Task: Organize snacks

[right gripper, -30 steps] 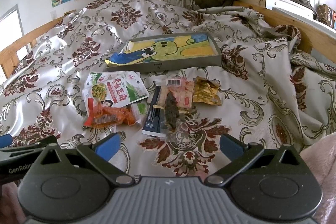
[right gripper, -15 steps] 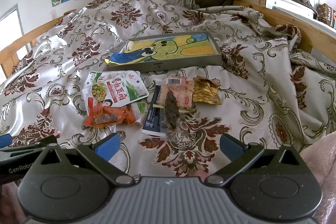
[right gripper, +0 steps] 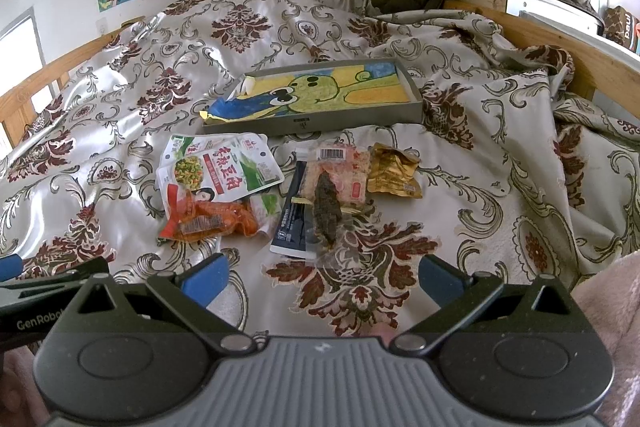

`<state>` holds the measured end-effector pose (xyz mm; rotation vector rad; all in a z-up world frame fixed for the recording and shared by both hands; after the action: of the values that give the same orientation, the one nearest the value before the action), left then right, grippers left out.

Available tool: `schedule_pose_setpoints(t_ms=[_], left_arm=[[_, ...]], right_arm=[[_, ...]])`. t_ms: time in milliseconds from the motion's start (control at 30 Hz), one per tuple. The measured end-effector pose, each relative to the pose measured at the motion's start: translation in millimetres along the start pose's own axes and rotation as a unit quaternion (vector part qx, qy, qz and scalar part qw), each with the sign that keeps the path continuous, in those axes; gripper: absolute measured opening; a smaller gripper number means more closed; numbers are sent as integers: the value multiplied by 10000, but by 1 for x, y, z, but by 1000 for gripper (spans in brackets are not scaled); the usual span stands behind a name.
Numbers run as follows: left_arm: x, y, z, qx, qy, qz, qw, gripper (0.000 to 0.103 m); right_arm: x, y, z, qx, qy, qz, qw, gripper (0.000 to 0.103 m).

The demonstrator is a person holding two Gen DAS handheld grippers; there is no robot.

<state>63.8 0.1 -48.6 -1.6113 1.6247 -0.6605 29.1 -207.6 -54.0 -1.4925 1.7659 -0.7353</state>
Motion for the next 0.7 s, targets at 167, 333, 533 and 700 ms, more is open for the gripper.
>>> schedule_pose_setpoints(t_ms=[167, 333, 533, 700], left_arm=[[0, 0, 0, 4, 0, 3, 10000, 102], [0, 0, 0, 3, 1, 10, 10000, 102], [0, 0, 0, 10, -6, 28, 10000, 102], [-2, 1, 1, -19, 3, 35, 10000, 102]], right_arm=[[0, 0, 0, -4, 1, 3, 10000, 103], [0, 0, 0, -9, 2, 5, 10000, 103], [0, 1, 0, -20, 17, 20, 10000, 103], [1, 1, -1, 38, 66, 24, 10000, 103]])
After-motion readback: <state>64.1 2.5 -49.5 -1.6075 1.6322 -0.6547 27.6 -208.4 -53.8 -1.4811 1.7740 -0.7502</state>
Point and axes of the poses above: each gripper's, at about its wrist camera, not at the fingertips, and z roughly the way its jaws point, x to its right, y to its underside, the point moved 8 cm from there along z, roughly the way its jaws point, and after that the axes turned 8 degrees about -y, right-handed, at the moved point
